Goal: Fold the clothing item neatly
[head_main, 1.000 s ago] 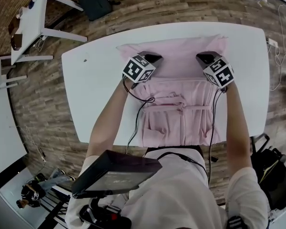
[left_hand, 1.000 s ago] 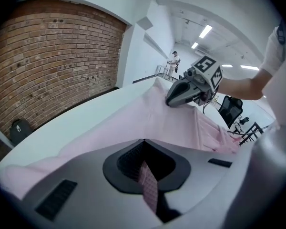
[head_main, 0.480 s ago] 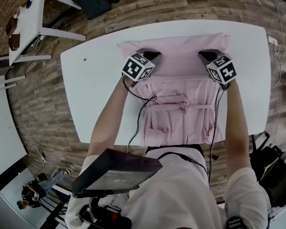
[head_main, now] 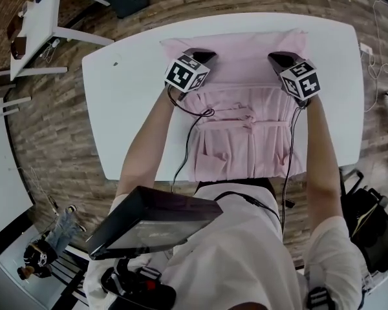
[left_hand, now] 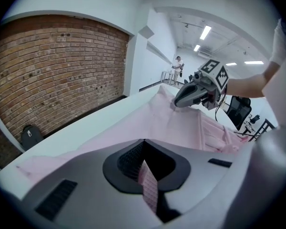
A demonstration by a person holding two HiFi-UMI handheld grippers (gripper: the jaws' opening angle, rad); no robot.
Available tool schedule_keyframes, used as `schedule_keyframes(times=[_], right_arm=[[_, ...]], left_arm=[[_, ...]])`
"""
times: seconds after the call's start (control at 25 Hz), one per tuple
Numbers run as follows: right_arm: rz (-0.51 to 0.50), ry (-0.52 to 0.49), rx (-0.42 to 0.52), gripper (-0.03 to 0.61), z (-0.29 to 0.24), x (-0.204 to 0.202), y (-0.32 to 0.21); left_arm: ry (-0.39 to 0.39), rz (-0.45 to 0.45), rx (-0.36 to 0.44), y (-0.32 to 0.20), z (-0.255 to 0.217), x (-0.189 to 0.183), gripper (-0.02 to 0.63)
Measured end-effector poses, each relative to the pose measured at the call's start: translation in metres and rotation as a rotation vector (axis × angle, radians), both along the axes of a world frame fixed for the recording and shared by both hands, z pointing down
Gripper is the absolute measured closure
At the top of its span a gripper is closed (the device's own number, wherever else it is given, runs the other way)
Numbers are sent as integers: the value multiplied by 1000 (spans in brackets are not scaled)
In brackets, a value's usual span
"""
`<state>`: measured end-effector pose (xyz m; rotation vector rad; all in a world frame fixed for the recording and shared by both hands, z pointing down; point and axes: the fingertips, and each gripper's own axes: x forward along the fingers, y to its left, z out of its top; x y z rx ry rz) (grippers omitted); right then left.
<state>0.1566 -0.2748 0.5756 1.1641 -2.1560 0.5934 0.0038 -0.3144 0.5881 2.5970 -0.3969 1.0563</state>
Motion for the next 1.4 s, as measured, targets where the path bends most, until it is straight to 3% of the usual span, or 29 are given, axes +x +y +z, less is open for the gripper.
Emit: schedule_keyframes(times=[0.28,0.6,1.16,1.4], right_arm=[[-24,-52,137,574,-57,-22,37],[-51,-93,259,574,-112,-31,121],[-63,-186,340,574,-149,-34,290],[-41,-221,328,574,-148,-28,353]], left_arm=[[117,-67,108,34,-50,-1,611],[209,-156,182,131,-108,0,611],[274,-322,219,307,-154,-25,611],[299,-373,227,369,-161,-31,611]])
